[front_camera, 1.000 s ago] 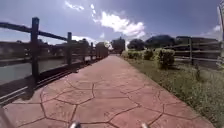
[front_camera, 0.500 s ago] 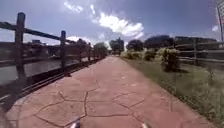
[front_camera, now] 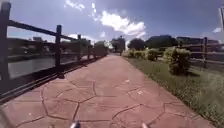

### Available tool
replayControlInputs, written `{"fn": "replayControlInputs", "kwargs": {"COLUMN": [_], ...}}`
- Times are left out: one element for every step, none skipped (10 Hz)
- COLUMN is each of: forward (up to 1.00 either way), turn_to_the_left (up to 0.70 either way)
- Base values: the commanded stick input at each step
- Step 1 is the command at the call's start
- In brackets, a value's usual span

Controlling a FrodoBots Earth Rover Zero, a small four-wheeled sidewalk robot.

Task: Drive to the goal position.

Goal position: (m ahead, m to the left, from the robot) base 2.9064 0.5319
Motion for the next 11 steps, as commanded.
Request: {"fn": "replayControlInputs", "kwargs": {"forward": [0.85,0.85,0.85,0.85,0.85,0.85,0.85,0.85,0.85,0.85,0.85], "turn_to_the_left": [-0.34,-0.19,0.0,0.0,0.0,0.0,0.0,0.0,0.0,0.0,0.0]}}
